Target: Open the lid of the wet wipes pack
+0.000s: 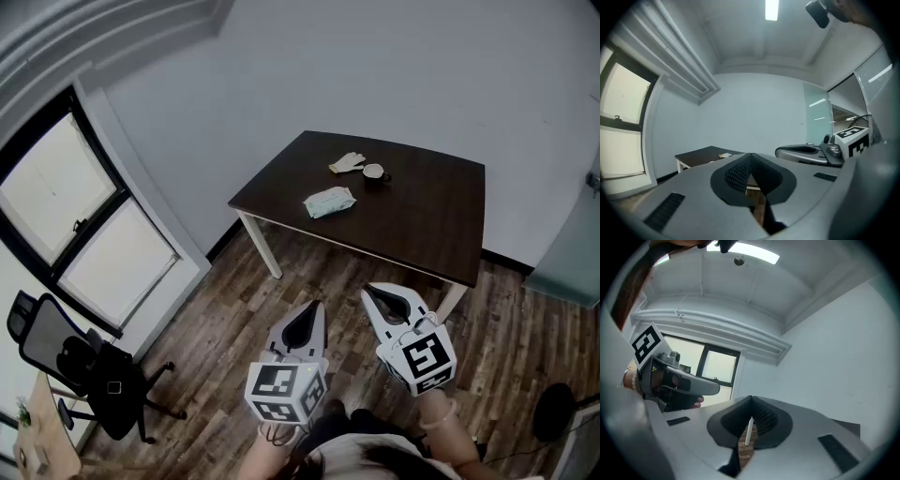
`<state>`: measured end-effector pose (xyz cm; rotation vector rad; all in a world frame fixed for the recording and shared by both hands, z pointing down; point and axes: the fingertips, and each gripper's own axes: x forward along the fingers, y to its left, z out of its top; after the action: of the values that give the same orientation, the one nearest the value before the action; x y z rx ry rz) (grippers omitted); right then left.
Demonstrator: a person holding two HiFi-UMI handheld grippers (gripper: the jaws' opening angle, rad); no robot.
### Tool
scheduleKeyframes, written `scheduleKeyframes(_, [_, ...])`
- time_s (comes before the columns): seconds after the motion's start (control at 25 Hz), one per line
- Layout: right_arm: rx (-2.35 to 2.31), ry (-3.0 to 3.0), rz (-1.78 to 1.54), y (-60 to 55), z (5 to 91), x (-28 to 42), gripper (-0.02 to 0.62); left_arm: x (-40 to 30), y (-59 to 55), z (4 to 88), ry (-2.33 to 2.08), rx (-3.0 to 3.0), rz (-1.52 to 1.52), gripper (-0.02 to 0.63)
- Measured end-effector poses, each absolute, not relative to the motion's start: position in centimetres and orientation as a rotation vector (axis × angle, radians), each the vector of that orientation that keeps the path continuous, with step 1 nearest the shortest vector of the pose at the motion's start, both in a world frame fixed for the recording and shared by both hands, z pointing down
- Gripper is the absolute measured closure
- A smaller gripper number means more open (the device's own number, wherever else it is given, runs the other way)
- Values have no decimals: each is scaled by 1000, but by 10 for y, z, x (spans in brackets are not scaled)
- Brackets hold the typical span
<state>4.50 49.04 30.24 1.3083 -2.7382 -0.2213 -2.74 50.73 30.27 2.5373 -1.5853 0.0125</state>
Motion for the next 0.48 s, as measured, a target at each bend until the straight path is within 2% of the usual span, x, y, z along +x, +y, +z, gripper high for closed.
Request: scheduleKeyframes(0.48, [1406,-2746,-232,455,296,-18,589,-93,471,304,-1543,2580,20,588])
